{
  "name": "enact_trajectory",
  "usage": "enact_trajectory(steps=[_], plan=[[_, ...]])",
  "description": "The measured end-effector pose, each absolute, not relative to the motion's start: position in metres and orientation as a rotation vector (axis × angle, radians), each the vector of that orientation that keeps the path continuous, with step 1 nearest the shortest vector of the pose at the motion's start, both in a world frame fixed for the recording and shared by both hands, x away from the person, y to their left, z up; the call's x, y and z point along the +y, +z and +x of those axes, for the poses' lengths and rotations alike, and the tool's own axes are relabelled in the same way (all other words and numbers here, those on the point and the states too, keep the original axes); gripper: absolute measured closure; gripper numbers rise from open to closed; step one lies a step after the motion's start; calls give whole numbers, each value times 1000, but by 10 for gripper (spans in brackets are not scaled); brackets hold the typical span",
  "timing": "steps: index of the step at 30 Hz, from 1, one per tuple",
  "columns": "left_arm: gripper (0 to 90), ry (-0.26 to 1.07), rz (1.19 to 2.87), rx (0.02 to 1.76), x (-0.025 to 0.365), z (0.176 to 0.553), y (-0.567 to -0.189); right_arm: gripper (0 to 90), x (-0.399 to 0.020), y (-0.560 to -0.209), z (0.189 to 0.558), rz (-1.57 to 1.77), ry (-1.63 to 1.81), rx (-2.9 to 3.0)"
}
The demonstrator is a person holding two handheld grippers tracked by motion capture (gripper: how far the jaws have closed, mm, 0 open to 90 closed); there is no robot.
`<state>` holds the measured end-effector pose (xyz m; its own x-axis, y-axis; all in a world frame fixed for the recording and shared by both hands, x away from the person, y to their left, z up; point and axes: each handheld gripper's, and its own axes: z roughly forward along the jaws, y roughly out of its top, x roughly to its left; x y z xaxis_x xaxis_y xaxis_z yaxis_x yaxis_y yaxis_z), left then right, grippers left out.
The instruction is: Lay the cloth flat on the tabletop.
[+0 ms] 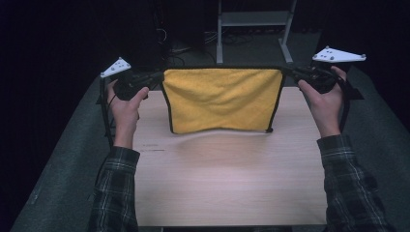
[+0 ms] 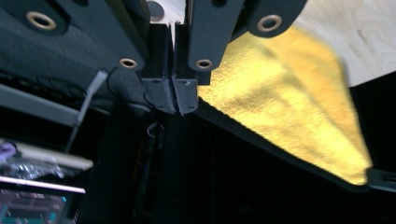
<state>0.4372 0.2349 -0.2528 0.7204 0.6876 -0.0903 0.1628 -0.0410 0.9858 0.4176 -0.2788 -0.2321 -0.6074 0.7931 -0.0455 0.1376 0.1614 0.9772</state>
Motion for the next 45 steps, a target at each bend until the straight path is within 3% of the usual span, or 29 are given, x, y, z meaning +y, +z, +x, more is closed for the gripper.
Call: enact_trajectory(steps=[4,7,15,45], plan=[[875,466,1617,686,237,419,-269,870,-278,-242,397,823,1504,1919],[875,426,1672,703,238,406,-298,870,-276,-281,379,818,1483,2014],[875,302,1746,725,244,370,-350,869,-276,-333,351,835,1453,2153],[874,59,1913,822,262,296,-434,869,-287,-429,288,937,1372,2466]])
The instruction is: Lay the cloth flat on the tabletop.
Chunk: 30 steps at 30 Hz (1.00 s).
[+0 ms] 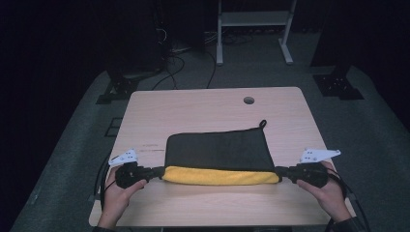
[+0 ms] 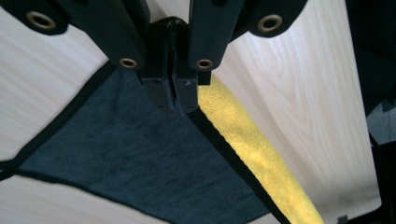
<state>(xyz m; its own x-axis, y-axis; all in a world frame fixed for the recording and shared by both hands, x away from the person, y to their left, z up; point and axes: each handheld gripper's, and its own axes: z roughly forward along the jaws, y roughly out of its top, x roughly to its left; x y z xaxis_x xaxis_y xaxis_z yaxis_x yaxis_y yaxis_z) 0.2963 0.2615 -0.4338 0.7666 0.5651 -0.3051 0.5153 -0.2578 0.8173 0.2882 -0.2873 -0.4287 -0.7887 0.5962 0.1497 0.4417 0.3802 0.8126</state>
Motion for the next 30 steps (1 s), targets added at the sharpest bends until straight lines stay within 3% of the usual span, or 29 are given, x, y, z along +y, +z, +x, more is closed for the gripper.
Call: enact_trajectory(steps=[23,27,30], plan=[[853,-74,2061,862,264,265,-471,862,-279,-463,257,917,1265,2679],[741,-50,2049,868,270,263,-468,761,-280,-466,255,897,1270,2702],[706,-21,2000,877,279,261,-461,684,-287,-460,254,936,1357,2631]])
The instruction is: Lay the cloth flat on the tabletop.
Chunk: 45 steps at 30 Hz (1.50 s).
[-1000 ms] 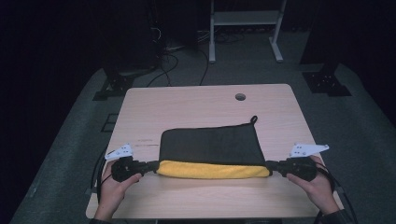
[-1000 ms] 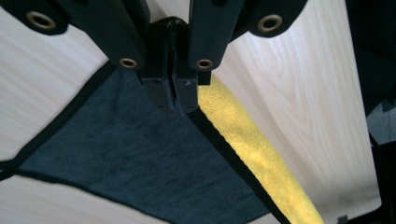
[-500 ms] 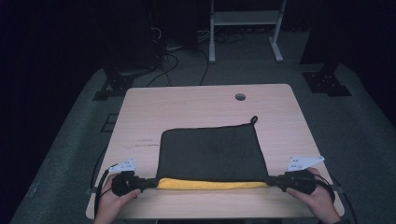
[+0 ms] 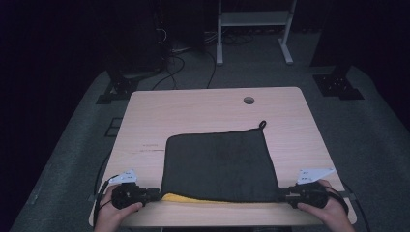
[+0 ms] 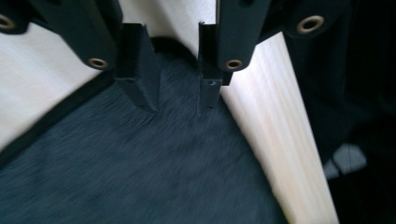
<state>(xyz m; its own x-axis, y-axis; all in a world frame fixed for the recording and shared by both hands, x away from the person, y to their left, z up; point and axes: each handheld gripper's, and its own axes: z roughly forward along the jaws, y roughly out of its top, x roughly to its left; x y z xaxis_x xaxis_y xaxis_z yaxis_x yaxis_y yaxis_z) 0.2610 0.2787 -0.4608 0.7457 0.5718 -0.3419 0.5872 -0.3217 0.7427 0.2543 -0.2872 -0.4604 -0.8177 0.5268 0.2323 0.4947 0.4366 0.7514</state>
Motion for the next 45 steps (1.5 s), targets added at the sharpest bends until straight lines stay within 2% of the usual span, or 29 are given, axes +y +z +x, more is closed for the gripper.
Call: enact_trajectory(steps=[3,4,7,13,14,16,18,27,28,35,45], plan=[[671,-1,1958,886,287,261,-456,638,-295,-455,256,969,1389,2566],[645,29,1939,905,291,263,-453,586,-300,-454,260,992,1371,2515],[611,57,1934,910,291,266,-453,547,-303,-456,266,1010,1341,2462],[516,171,1940,958,284,285,-454,436,-311,-466,293,1105,1188,2329],[486,186,1940,966,283,288,-454,390,-312,-469,300,1124,1157,2303],[480,217,1937,985,278,294,-454,390,-313,-471,305,1134,1139,2290],[452,269,1931,1000,271,304,-453,351,-317,-477,316,1185,1086,2250],[340,316,1946,1087,253,328,-458,262,-324,-486,337,1298,997,2185],[315,320,1955,1093,252,330,-460,224,-325,-486,340,1309,993,2182],[262,335,2016,1133,244,337,-469,188,-325,-486,342,1326,977,2177],[262,345,2043,1134,238,336,-474,180,-324,-486,342,1335,974,2168]])
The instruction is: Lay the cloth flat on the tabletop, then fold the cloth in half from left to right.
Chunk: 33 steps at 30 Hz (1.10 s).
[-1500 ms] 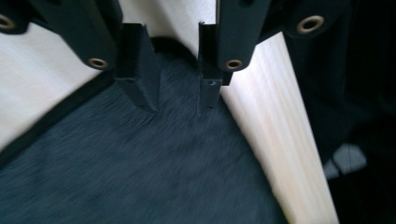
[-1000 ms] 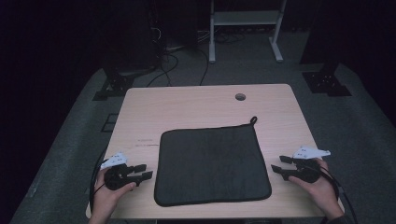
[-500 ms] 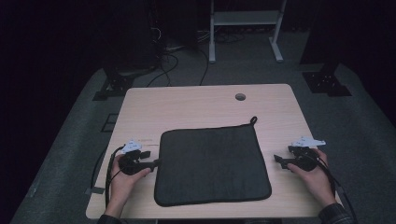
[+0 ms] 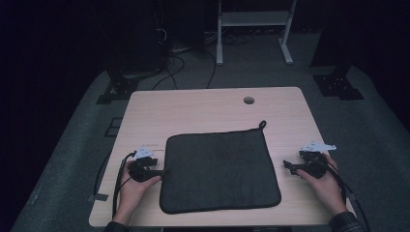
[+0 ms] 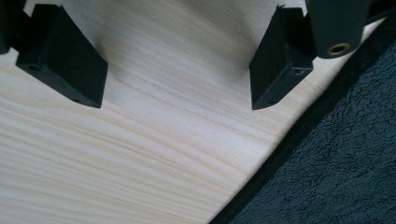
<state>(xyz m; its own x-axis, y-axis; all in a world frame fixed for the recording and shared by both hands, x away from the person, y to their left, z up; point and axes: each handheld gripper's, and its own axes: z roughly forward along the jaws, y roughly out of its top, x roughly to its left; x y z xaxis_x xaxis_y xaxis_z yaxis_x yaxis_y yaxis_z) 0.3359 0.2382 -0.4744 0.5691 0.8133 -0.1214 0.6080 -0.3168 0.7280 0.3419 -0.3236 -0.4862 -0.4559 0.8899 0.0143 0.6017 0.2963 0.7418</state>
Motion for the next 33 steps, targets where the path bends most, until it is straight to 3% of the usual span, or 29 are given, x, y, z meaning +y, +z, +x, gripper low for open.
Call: enact_trajectory(steps=[7,19,26,33], plan=[[300,374,2057,1115,232,334,-475,180,-324,-486,342,1336,974,2168],[470,500,2055,1086,231,330,-480,180,-324,-486,342,1336,975,2168],[479,522,2047,1125,229,328,-479,180,-324,-486,342,1335,975,2169],[720,477,2011,1140,225,331,-479,180,-324,-486,342,1335,975,2169]])
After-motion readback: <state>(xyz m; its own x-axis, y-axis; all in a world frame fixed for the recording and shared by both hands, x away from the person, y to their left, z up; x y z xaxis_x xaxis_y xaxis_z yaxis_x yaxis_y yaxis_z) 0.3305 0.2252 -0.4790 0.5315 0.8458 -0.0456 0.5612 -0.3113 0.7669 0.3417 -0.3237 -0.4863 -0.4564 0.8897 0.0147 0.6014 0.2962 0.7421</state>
